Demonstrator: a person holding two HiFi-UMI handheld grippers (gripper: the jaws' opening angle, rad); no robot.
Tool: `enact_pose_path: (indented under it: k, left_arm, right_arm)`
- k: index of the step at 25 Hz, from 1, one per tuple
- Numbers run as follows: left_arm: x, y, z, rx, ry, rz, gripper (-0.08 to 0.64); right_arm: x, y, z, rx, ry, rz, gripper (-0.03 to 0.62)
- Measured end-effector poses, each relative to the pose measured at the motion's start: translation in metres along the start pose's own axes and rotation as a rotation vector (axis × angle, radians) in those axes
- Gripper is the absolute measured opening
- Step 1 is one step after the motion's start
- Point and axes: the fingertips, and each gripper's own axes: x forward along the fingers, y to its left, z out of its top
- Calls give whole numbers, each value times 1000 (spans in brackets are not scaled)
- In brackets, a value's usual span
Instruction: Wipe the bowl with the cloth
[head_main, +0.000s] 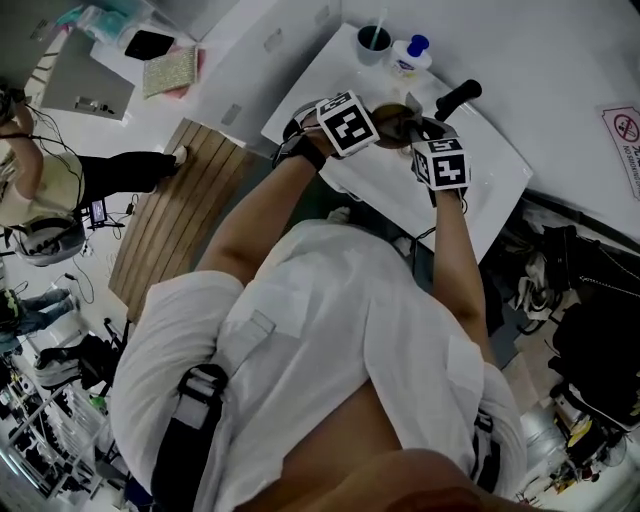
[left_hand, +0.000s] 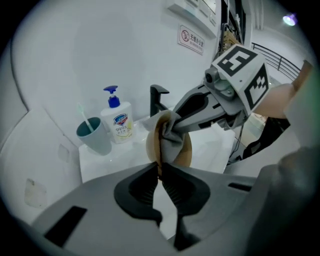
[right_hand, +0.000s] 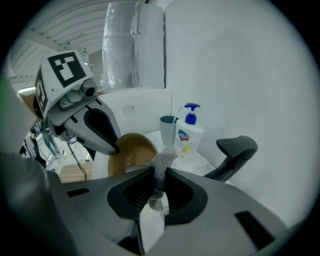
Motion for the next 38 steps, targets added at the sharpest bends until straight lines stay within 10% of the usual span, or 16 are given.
enact_pose_path:
  k: [13,20,28,32,38]
  left_arm:
    - [-1,-21,-7,276,88,-135,41]
    - [-1,3,21,14,-213,19,187]
    - [10,4,25,-319,-371,61,152]
    - [11,14,15,-361,-275,88,98]
    - [6,17,7,-177,-61,70,74]
  right_arm:
    - [-2,25,-3,-320,99,73,64]
    - [-7,-13,-2,94,21,-48,57]
    - [-14,-31,9,537,-179,-85,58]
    - [-8,-19,6,486,-130,-49,60]
    - [-2,-6,5,187,-33,-70,69]
